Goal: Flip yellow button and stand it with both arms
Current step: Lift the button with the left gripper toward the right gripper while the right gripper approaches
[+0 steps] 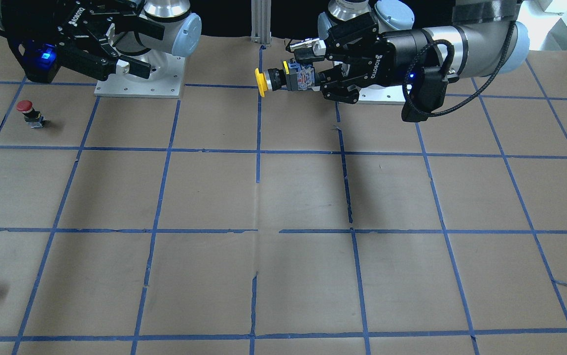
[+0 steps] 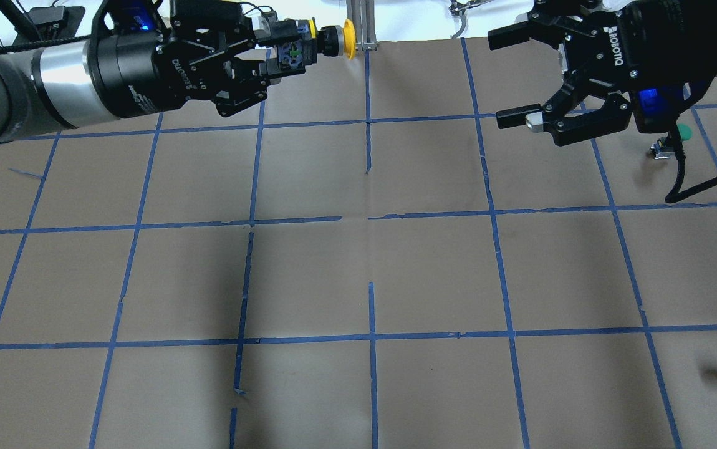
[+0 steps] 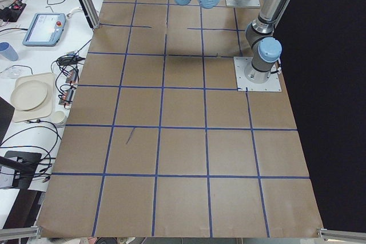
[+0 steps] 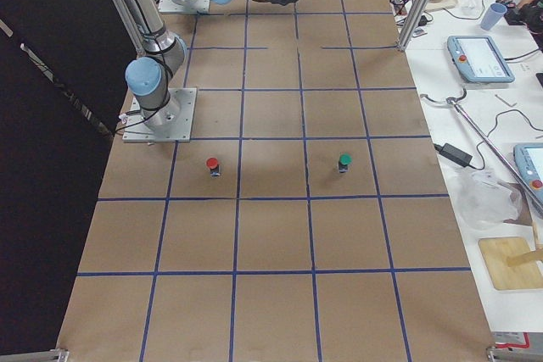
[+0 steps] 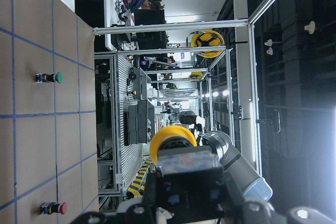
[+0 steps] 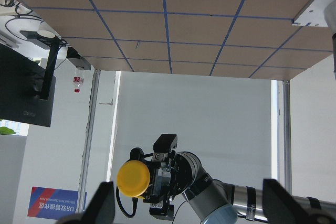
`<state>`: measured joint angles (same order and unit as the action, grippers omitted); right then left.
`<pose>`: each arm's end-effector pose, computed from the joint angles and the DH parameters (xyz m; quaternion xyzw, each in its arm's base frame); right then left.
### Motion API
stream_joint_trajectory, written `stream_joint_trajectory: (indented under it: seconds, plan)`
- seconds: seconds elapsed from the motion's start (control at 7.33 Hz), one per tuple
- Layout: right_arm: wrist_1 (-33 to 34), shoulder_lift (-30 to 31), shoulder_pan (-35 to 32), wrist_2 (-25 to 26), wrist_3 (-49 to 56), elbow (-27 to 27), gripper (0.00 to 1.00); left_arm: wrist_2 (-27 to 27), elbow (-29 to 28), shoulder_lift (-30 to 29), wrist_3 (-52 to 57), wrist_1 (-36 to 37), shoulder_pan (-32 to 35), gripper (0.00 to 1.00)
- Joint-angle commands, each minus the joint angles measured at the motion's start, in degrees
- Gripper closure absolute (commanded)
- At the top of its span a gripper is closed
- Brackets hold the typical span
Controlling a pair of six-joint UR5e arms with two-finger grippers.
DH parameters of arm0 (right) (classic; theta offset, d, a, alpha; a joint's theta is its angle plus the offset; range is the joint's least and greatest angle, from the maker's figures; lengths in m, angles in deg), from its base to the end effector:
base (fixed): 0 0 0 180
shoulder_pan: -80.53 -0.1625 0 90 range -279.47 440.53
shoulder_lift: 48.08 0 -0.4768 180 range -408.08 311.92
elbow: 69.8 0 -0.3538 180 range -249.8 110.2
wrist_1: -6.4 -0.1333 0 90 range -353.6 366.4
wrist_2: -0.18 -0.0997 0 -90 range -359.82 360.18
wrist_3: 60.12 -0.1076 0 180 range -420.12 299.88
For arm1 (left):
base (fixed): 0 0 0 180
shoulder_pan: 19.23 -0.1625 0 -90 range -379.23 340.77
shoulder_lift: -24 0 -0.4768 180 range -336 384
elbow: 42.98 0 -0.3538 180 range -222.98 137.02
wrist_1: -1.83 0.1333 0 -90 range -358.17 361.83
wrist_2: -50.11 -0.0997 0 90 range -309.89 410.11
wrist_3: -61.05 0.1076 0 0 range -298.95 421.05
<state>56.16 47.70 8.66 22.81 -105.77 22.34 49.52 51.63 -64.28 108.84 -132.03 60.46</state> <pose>0.1089 -0.4149 0.5667 0.5652 0.5788 0.3790 0.4493 -0.1642 -0.4431 0.5479 0.0547 -0.7075 0.0670 0.7014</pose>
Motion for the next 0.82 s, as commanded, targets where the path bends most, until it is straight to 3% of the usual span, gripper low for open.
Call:
stream_joint_trajectory:
  seconds: [0.0,0.27,0.55,0.68]
  plan:
    - [-0.29,-0.42,-2.82,-5.91,-0.15,-0.03,0.0,0.41,-6.96,-0.22,-14.42,2.63,0.73,0.93]
    - [1.2,-0.68,-3.37,-7.85,-2.24,-0.55,0.0,-0.63,-8.22,-1.18,-19.47,6.38,0.47,0.93]
    - [15.01,-1.21,-3.89,-9.18,-17.98,-0.56,0.0,-2.3,-7.52,-2.07,-31.32,17.18,1.43,0.94]
    - [21.19,-1.21,-5.9,-11.18,-25.3,-0.3,0.0,-2.31,-6.65,-1.89,-30.66,17.4,2.48,0.94]
